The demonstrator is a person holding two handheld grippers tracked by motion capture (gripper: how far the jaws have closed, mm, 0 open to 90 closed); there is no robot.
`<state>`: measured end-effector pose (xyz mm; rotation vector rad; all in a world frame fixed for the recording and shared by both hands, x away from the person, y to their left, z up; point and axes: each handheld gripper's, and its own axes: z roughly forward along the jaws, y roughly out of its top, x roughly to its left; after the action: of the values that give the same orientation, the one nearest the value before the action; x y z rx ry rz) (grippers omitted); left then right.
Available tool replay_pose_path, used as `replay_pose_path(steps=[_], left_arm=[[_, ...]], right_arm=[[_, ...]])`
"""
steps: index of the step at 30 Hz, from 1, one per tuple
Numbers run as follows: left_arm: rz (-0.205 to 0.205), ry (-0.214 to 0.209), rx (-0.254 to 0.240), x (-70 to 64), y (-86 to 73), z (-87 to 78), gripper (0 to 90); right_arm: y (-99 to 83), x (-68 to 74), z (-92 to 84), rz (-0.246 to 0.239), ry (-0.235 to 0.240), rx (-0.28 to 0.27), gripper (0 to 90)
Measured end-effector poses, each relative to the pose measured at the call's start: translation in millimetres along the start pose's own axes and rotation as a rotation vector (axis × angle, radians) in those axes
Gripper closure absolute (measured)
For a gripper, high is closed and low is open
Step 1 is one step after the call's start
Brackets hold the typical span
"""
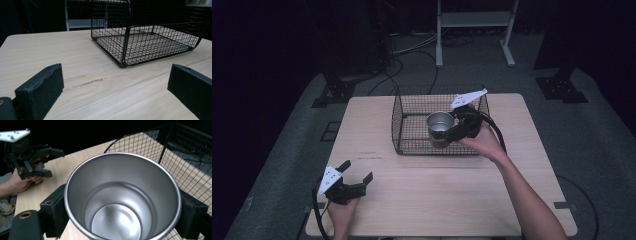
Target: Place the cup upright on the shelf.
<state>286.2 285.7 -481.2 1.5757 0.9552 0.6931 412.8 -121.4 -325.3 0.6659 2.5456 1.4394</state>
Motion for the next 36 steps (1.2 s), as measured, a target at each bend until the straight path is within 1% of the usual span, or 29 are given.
replay_pose_path(steps=[4,5,7,11,13,17,22,24,27,28,33,34,36], left_arm=[[0.004,0.001,-0.001,0.0,0.1,0.1,0.0],[0.003,0.001,-0.001,0.2,0.1,0.2,0.0],[0.002,0.004,-0.005,0.0,0.0,0.0,0.0],[0.000,0.002,-0.008,-0.3,0.0,0.2,0.0],[0.002,0.002,-0.005,-0.2,0.0,0.0,0.0],[0.002,0.003,-0.008,-0.6,0.0,-0.1,0.0],[-0.001,0.000,-0.007,-0.5,0.0,-0.2,0.0],[0.001,0.001,-0.007,-0.5,0.1,-0.2,0.0],[0.000,0.002,-0.008,-0.4,0.1,-0.2,0.0],[0.001,0.002,-0.009,-0.4,0.1,-0.2,0.0],[0.002,0.003,-0.010,-0.3,0.2,-0.5,0.0],[0.001,0.002,-0.008,0.0,0.3,-0.5,0.0],[0.000,0.001,-0.008,0.1,0.4,-0.9,0.0]], right_arm=[[7.7,-6.3,3.8,0.006,-0.011,0.012,15.1],[8.9,-7.7,4.6,0.007,-0.015,0.007,15.1],[11.4,-11.3,6.3,0.012,-0.015,0.010,15.1],[15.4,-17.7,8.9,0.015,-0.030,0.015,15.1],[17.2,-21.4,9.7,0.022,-0.033,0.007,15.0],[24.1,-28.2,12.2,0.018,-0.049,0.024,15.1],[33.9,-36.4,10.3,0.025,-0.063,0.023,15.1],[36.5,-39.9,9.6,0.019,-0.070,0.018,15.1],[42.5,-45.0,9.5,0.030,-0.078,0.024,15.1],[43.9,-46.3,10.0,0.031,-0.078,0.018,15.1],[51.2,-52.1,12.2,0.035,-0.086,0.029,15.1],[52.6,-53.3,12.1,0.038,-0.086,0.027,15.1],[53.3,-55.6,11.8,0.050,-0.083,0.005,15.1]])
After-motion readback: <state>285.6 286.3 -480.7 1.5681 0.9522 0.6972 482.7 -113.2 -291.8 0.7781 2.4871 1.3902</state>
